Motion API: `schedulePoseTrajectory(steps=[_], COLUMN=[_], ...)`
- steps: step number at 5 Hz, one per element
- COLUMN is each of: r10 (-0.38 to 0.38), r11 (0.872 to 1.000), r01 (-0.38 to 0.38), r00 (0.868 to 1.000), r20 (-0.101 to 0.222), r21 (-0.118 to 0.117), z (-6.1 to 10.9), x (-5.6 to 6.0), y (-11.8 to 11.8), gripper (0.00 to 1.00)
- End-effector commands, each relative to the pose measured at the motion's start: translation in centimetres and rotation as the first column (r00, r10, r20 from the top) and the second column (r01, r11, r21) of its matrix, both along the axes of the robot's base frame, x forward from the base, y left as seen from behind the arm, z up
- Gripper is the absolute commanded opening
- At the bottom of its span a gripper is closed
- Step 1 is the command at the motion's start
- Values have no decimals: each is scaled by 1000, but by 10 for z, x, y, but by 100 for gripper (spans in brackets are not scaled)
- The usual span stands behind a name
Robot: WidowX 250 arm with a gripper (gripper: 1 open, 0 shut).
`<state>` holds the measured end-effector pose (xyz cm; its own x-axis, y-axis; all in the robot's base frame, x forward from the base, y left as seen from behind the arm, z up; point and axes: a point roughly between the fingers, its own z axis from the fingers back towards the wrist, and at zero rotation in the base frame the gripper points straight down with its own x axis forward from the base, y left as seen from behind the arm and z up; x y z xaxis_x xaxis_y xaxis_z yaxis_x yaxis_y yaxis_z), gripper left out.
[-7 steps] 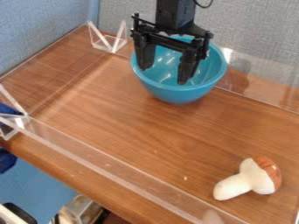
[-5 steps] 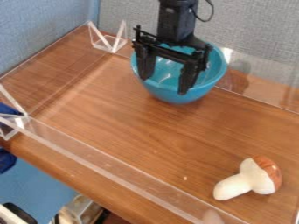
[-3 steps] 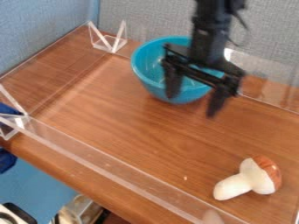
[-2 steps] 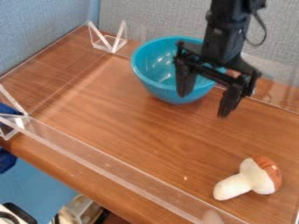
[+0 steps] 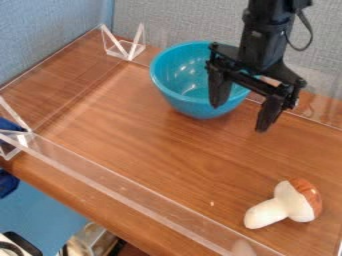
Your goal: Put the mushroom in the blue bowl
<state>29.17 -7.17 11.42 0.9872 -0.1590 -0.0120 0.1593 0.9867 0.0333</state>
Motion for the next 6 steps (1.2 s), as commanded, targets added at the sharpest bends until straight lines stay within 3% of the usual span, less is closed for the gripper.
schedulePoseTrajectory(steps=[1, 2, 4, 5, 6], r10=[-34, -74, -148, -176, -214], r11=[999, 997, 989, 984, 977], r01=[34, 74, 148, 176, 215], r00=[998, 996, 989, 984, 976], r20=[44, 52, 29, 24, 36], r21=[-6, -3, -14, -11, -17], z=[8, 1, -27, -48, -56], x=[-6, -6, -18, -30, -41], y=[-10, -24, -62, -68, -70], gripper=[100, 100, 100, 100, 100])
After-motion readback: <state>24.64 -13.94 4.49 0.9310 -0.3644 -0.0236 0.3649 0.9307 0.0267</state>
